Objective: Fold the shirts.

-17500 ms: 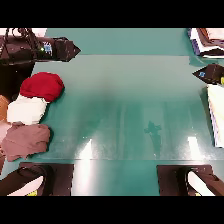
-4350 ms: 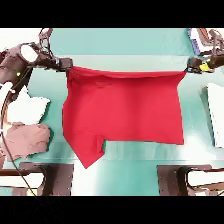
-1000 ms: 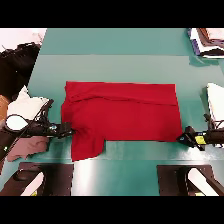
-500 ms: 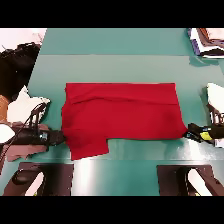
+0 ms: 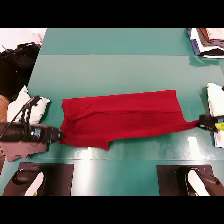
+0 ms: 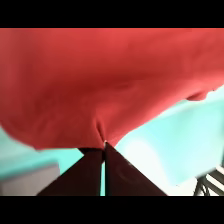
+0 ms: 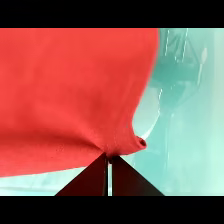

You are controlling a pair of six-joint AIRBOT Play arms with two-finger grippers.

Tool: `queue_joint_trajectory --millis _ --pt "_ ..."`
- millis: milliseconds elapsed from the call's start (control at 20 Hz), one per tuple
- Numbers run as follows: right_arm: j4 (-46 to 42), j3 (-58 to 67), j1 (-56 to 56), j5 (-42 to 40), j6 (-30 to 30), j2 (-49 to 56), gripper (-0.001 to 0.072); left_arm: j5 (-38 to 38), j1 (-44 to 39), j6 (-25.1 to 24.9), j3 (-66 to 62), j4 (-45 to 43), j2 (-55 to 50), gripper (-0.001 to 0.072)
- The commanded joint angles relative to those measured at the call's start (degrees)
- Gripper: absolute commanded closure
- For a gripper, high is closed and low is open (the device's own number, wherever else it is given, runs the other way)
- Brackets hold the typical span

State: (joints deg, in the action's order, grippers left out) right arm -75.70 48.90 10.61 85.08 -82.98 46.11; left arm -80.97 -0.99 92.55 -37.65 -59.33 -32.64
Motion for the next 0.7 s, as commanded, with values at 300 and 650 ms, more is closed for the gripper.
queue_joint_trajectory --millis 300,650 --pt "2.1 21.6 -10.2 -9.9 -1.7 32.1 0.0694 27.1 0.0 -9.1 -14.7 -0.7 -33.9 0.0681" --pt "12.2 34.9 -10.0 -11.9 0.3 46.1 0.0354 32.4 0.0 -9.0 -20.5 -0.2 -41.0 0.0167"
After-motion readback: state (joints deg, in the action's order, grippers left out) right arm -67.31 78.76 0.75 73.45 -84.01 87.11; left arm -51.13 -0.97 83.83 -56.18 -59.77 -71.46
